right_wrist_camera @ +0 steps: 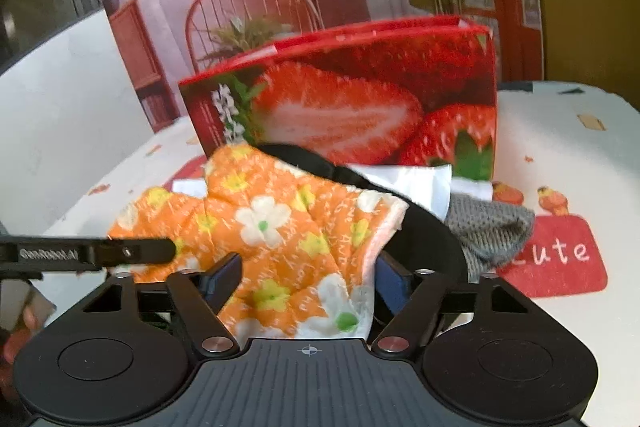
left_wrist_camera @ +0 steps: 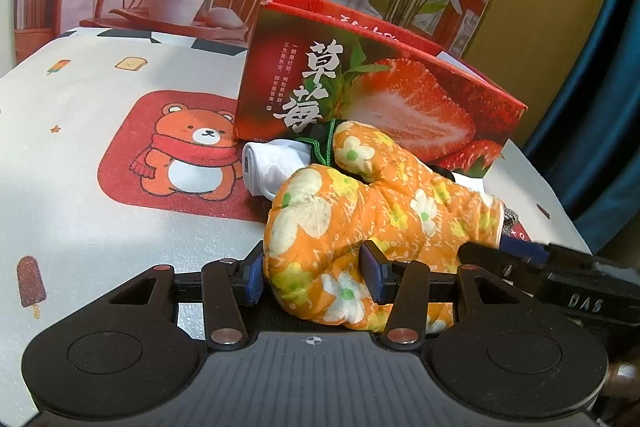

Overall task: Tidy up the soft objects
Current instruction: 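Close both grippers on the cuff of the orange oven mitt, then lift the oven mitt into the red box and open the grippers, then withdraw both grippers from the box toward the black fabric items, then lower both grippers onto the black fabric item beside the green tassel, then close both grippers on the black knit glove with dotted palm, then lift the black glove over the box rim and open both grippers inside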

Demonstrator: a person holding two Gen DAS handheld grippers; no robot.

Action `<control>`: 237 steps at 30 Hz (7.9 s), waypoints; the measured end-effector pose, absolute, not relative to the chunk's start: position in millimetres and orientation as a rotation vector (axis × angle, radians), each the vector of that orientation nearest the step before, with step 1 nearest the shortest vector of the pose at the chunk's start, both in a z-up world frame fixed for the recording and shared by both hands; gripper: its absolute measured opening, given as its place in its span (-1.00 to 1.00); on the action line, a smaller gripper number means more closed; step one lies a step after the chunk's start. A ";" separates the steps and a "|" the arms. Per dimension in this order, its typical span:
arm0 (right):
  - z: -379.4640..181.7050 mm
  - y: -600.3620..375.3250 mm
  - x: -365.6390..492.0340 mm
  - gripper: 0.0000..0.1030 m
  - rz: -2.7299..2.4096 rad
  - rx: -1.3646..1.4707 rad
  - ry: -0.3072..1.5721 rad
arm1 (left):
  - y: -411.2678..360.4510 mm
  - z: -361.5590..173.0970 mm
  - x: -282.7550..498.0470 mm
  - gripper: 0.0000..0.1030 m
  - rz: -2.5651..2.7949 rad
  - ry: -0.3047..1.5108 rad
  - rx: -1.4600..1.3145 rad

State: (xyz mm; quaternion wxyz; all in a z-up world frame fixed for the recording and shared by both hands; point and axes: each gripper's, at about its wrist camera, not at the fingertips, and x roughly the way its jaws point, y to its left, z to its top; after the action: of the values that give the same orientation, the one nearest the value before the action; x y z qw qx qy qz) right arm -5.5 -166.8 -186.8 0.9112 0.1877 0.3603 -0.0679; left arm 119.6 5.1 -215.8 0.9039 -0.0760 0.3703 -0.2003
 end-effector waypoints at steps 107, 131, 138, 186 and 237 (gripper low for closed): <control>-146.1 -262.6 182.1 0.33 -0.222 0.102 0.863 | -63.3 -110.3 263.3 0.27 -0.420 0.637 0.104; -141.6 -177.6 35.9 0.99 -0.174 0.262 0.749 | 10.8 -161.9 118.9 0.75 -0.404 0.720 0.076; -160.2 -153.0 0.8 0.99 -0.169 0.295 0.823 | 22.7 -186.9 100.1 0.67 -0.405 0.761 0.010; -199.3 -124.0 -14.7 -0.16 0.004 0.286 0.946 | 26.5 -225.9 99.0 -0.23 -0.475 0.845 -0.108; -84.9 -194.5 57.7 -0.66 -0.023 0.245 0.610 | -17.5 -88.6 158.5 -0.52 -0.508 0.485 -0.073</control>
State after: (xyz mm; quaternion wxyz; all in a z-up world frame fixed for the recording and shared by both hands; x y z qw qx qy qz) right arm 57.7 -194.5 -84.9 0.9464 0.1205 0.2996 -0.0113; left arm 158.5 -17.5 -88.6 0.9383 -0.0357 0.2375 -0.2487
